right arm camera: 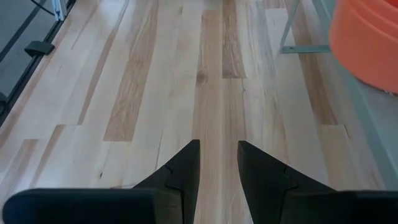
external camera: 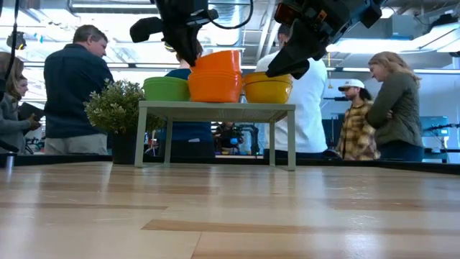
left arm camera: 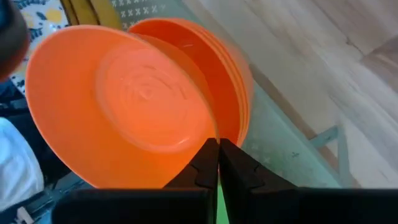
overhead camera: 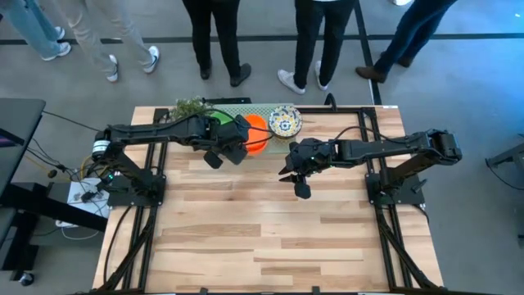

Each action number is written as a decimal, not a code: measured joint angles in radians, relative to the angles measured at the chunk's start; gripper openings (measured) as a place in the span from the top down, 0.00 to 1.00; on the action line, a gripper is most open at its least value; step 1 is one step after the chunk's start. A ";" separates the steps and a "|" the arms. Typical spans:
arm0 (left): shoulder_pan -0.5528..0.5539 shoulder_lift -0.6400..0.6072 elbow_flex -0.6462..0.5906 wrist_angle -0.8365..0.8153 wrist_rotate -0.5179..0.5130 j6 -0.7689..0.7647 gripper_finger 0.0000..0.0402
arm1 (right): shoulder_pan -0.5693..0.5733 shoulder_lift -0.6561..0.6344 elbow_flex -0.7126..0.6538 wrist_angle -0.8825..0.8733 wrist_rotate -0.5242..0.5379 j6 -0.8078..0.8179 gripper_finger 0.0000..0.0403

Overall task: Pick & Place Mini bowls
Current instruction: Stack the orange bowl on top of the orange bowl on the shelf

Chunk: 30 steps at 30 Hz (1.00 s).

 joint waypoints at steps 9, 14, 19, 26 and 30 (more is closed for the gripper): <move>0.000 0.000 0.000 -0.061 -0.002 0.129 0.98 | 0.000 0.000 -0.004 -0.011 0.000 0.000 0.74; 0.002 0.000 0.000 -0.061 -0.002 0.131 0.98 | 0.000 0.000 -0.009 -0.021 0.000 0.000 0.74; 0.004 0.000 0.000 -0.058 0.001 0.078 0.98 | 0.000 0.000 -0.009 -0.021 0.000 0.000 0.74; 0.004 -0.001 0.000 -0.049 0.004 -0.071 0.95 | 0.000 0.000 -0.009 -0.021 0.000 0.000 0.74; 0.004 -0.001 0.000 -0.030 0.034 -0.137 0.91 | 0.000 0.000 -0.009 -0.021 0.000 0.000 0.74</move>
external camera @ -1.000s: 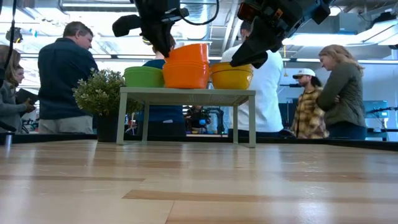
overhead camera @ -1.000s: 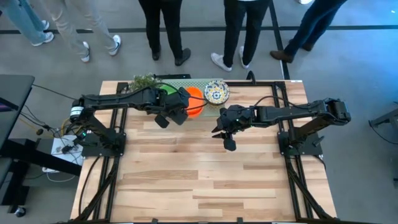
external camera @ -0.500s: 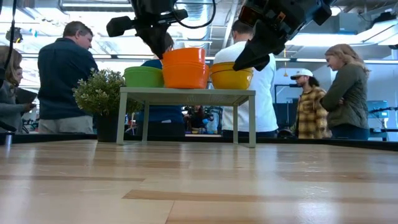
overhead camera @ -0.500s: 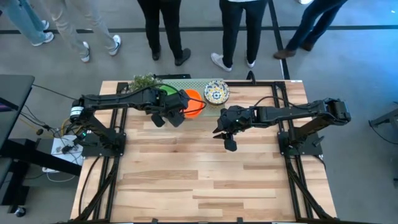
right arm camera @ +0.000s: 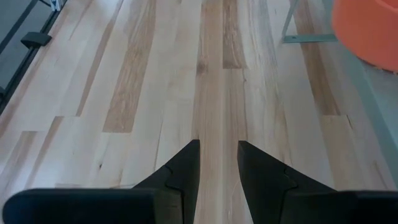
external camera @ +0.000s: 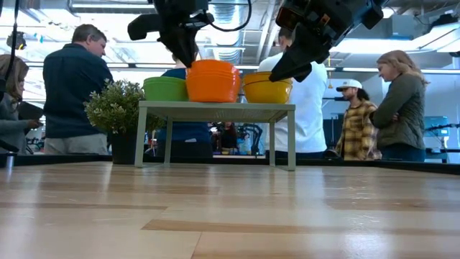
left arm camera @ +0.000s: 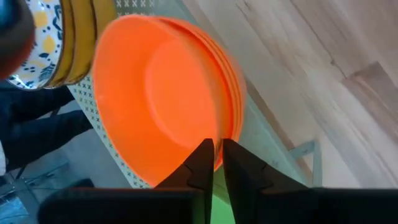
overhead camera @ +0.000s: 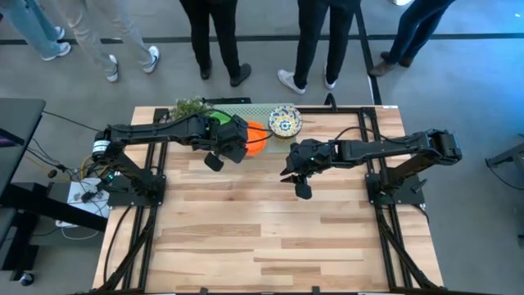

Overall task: Pick & Place Mini bowls
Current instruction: Stack the orange bowl on top of the orange bowl on the shelf, then return to Home Position

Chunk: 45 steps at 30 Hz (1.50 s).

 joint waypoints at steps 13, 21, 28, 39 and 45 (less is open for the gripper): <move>-0.026 -0.001 0.000 0.070 0.001 -0.016 0.69 | 0.000 0.000 0.000 0.000 0.000 0.000 0.74; -0.159 -0.091 -0.001 0.125 -0.008 -0.175 0.66 | 0.000 0.000 0.000 0.000 0.000 0.000 0.74; -0.232 -0.259 -0.001 0.128 -0.009 -0.745 0.69 | 0.000 0.000 0.000 -0.002 0.000 0.000 0.74; -0.326 -0.563 -0.258 0.202 -0.018 -1.095 0.73 | -0.006 -0.009 0.000 0.009 0.000 0.106 0.74; -0.359 -0.694 -0.568 0.515 -0.039 -1.112 0.73 | -0.016 -0.073 0.000 0.033 -0.023 0.131 0.74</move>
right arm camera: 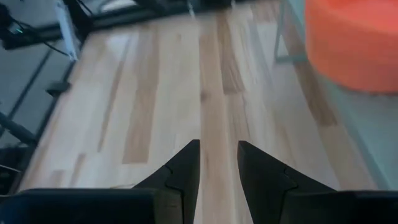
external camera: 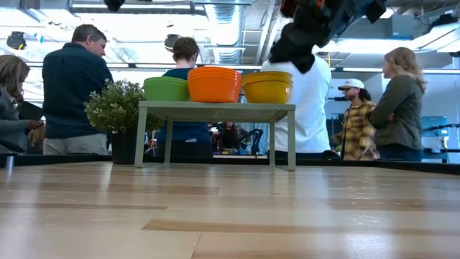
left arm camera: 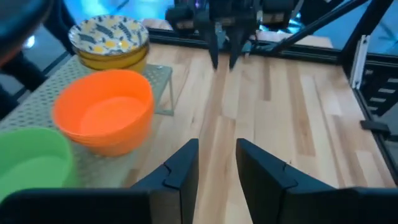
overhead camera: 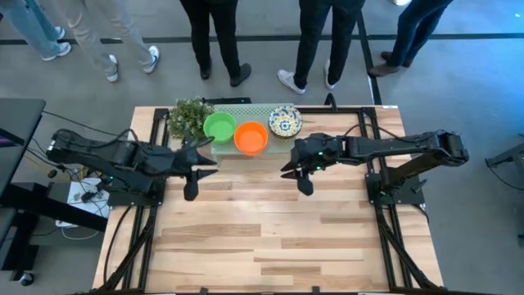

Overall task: Pick & Place Mini bowls
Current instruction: Return to Home Position

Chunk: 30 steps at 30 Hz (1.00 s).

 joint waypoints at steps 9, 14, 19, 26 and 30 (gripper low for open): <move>-0.016 -0.171 -0.236 0.234 -0.035 0.020 0.73 | 0.031 -0.274 0.000 -0.071 -0.001 -0.072 0.74; -0.015 -0.327 -0.340 0.250 -0.108 0.039 0.73 | 0.043 -0.387 0.000 -0.127 0.001 -0.109 0.74; -0.016 -0.460 -0.472 0.358 -0.108 0.088 0.73 | 0.042 -0.424 -0.010 -0.123 0.005 -0.117 0.74; -0.016 -0.587 -0.555 0.408 -0.104 0.123 0.73 | -0.003 -0.540 -0.160 -0.020 0.005 -0.084 0.74; -0.016 -0.639 -0.568 0.410 -0.080 0.154 0.73 | -0.034 -0.662 -0.225 -0.012 0.005 -0.064 0.74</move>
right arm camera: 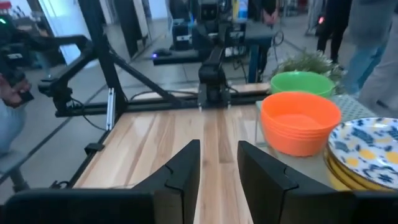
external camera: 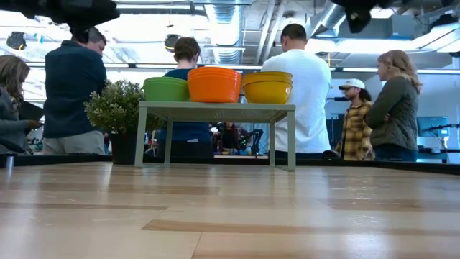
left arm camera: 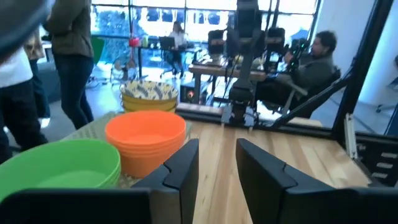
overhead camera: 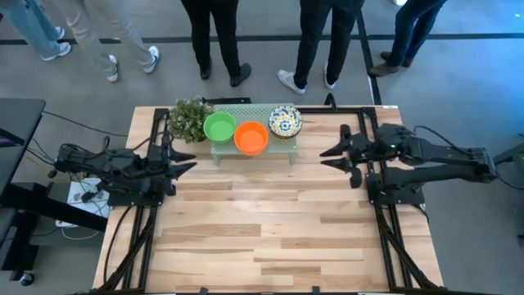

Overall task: Pick & Place Mini bowls
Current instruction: Return to Home Position

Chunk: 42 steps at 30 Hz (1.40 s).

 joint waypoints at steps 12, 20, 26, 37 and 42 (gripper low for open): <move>0.000 -0.041 -0.006 0.003 0.021 0.038 0.73 | -0.025 -0.323 -0.198 0.028 0.000 0.008 0.74; 0.000 -0.042 -0.100 0.101 0.021 0.039 0.73 | -0.017 -0.478 -0.323 0.033 0.007 0.028 0.74; 0.000 -0.043 -0.121 0.117 0.021 0.038 0.73 | -0.017 -0.565 -0.376 0.041 0.019 0.047 0.74; 0.000 -0.115 -0.177 0.164 0.089 0.035 0.73 | -0.017 -0.638 -0.386 -0.038 0.018 0.057 0.74; 0.000 -0.189 -0.223 0.170 0.103 0.041 0.73 | -0.016 -0.638 -0.419 -0.010 0.019 0.054 0.74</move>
